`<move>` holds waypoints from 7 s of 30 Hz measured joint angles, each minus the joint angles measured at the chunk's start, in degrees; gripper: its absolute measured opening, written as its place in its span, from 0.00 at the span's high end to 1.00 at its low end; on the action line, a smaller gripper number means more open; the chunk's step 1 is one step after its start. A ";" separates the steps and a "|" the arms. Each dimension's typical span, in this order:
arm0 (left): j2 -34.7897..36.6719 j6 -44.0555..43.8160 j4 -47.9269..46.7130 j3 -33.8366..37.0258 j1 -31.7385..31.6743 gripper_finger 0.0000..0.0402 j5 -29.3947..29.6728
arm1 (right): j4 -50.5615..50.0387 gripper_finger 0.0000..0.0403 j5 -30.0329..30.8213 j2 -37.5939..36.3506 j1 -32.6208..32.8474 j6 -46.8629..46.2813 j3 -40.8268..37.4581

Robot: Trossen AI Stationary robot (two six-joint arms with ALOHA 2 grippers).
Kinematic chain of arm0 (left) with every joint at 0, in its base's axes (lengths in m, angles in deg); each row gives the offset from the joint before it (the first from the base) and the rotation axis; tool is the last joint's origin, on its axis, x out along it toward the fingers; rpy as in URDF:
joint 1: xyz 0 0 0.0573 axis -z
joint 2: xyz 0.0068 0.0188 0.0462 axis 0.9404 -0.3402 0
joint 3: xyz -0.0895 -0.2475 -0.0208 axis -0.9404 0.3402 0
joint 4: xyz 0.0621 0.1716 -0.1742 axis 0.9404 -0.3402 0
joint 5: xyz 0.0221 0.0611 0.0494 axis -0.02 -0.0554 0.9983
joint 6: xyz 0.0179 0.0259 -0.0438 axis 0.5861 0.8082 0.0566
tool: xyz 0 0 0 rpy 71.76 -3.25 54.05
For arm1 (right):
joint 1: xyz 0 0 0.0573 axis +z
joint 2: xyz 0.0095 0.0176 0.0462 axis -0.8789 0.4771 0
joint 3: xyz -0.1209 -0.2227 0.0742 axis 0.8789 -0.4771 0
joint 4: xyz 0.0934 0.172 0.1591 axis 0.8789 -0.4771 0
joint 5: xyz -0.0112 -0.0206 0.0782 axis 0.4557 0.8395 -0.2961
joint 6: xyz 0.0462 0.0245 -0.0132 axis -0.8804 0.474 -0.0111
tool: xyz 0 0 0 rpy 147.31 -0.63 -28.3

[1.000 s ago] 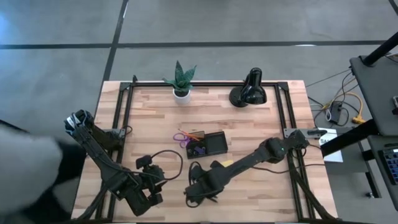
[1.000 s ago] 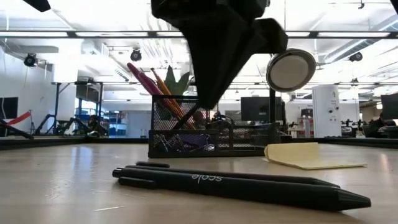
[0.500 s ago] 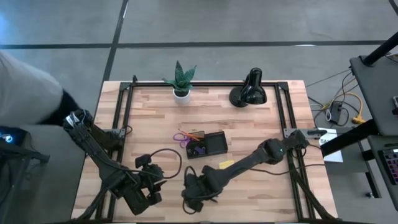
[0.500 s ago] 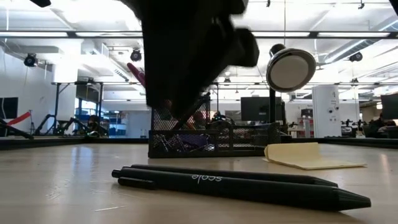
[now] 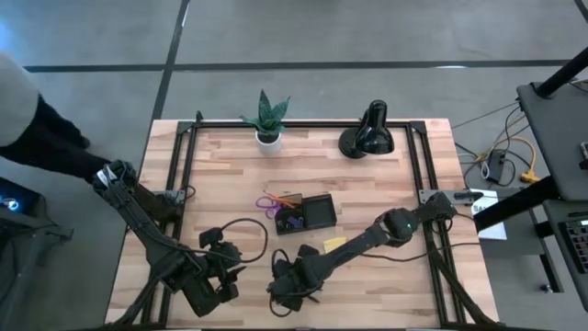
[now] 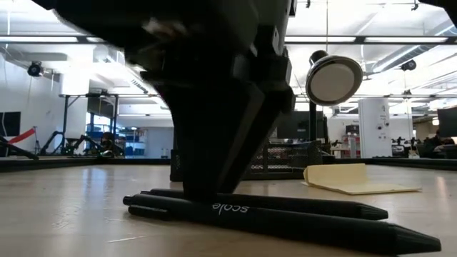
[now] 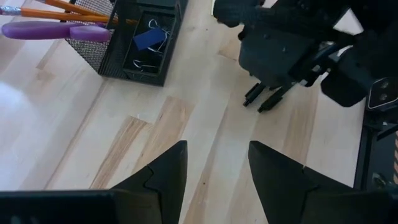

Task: Pick and place office supplies into organizer
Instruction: Put the right pen into the desk organizer, then put the pen into the desk organizer

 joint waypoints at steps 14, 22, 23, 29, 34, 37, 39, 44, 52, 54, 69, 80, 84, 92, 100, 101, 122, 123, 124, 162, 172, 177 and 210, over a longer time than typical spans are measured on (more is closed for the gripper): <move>0.02 0.00 0.00 0.11 0.00 0.61 0.18 | 1.89 0.83 2.06 -0.04 -1.92 3.19 -2.01; 0.02 0.00 -0.01 0.15 0.00 0.61 0.20 | 2.99 0.96 5.39 0.07 -2.82 4.87 -1.31; 0.02 0.00 -0.02 0.15 0.00 0.61 0.22 | 3.06 0.96 6.32 0.07 -2.80 4.17 -0.98; 1.36 0.00 0.00 -0.13 0.11 0.61 0.91 | 4.37 0.96 20.94 -3.02 -2.00 -5.18 1.65; 4.59 -0.02 0.00 -0.20 0.81 0.61 5.37 | 4.65 0.96 38.21 -7.81 0.06 -14.54 2.74; 6.66 0.25 -0.30 0.04 0.83 0.61 6.73 | 4.12 0.97 48.57 -9.81 0.29 -15.98 2.58; 7.55 1.32 -0.35 0.14 0.83 0.61 7.21 | 4.37 0.97 53.79 -11.28 -0.39 -15.51 2.58; 9.31 3.83 -0.37 0.17 1.01 0.61 7.34 | 3.65 0.97 63.58 -12.94 -3.29 -15.88 2.55; 11.48 9.70 -0.25 0.24 4.23 0.61 7.45 | 4.23 0.97 65.96 -12.96 -7.58 -15.00 1.05; 12.24 11.83 -0.06 0.24 4.79 0.61 8.33 | 4.07 0.97 65.95 -12.62 -8.14 -16.05 -0.62; 16.46 21.46 -2.97 0.99 1.89 0.61 16.20 | 8.28 0.97 72.39 -12.52 -9.70 -31.21 -17.54; 16.12 21.05 -4.04 1.01 0.37 0.61 16.14 | 24.00 0.89 68.90 -12.39 -6.58 -18.31 -23.38; 16.11 20.92 -3.93 1.01 0.37 0.61 16.00 | 23.56 0.78 68.54 -12.39 -5.14 -18.00 -23.06; 16.09 20.81 -0.87 1.01 0.39 0.61 16.01 | 23.35 0.63 59.08 -12.44 -2.39 -12.04 -21.92; 16.09 20.76 0.08 1.01 0.39 0.61 14.33 | 20.82 0.60 38.51 -12.66 4.05 -4.98 -16.91; 16.09 20.76 0.10 1.01 0.39 0.61 13.87 | 20.77 0.60 36.11 -12.66 5.02 -4.36 -16.49; 16.09 20.94 0.08 1.01 0.44 0.61 12.55 | 21.59 0.61 20.55 -8.39 7.15 -2.41 -18.03; 16.09 20.96 0.04 1.01 0.44 0.61 12.55 | 21.94 0.61 20.52 -8.39 7.09 -1.90 -18.33; 16.09 20.96 0.04 1.01 0.44 0.61 12.55 | 22.85 0.61 20.31 -8.39 7.03 -1.43 -18.79; 16.09 18.91 0.12 5.53 0.42 0.61 12.70 | 34.46 0.86 16.64 -8.90 6.36 5.16 -28.02; 16.11 19.43 0.06 5.53 0.28 0.61 12.72 | 34.06 0.89 17.35 -9.05 3.87 2.50 -27.29; 16.11 19.45 0.03 5.47 0.28 0.61 13.75 | 32.34 0.89 37.96 -8.50 3.19 -4.28 -22.73; 16.35 23.08 -0.44 5.57 0.28 0.61 13.75 | 22.43 0.89 79.87 -14.64 -6.23 -10.41 -20.85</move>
